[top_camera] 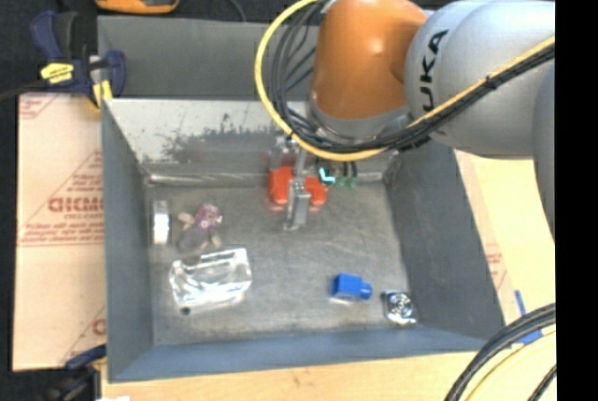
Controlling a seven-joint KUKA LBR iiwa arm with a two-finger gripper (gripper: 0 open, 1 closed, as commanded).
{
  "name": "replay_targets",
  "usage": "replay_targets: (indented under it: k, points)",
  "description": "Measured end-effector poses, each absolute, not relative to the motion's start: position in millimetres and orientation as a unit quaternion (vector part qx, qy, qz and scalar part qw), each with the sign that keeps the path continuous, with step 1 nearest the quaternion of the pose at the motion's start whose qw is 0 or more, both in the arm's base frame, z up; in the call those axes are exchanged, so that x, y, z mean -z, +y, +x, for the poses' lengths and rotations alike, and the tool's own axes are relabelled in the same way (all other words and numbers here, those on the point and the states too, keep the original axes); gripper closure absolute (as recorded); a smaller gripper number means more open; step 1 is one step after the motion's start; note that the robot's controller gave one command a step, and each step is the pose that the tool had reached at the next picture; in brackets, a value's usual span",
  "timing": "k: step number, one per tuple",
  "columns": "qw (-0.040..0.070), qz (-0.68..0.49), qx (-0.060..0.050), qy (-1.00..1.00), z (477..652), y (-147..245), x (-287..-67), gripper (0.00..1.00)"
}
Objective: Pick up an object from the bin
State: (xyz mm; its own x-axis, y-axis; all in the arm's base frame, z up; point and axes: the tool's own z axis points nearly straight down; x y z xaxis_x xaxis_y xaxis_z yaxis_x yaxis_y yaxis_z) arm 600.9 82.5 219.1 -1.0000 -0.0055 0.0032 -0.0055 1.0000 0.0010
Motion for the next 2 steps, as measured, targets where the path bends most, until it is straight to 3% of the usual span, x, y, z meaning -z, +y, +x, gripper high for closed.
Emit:
replay_targets:
  k: [1,2]
  points:
    - [-0.001,0.13,-0.001,-0.991,560.3,146,-84,0.0]
    - [-0.001,0.117,0.001,-0.993,520.5,162,-110,0.0]
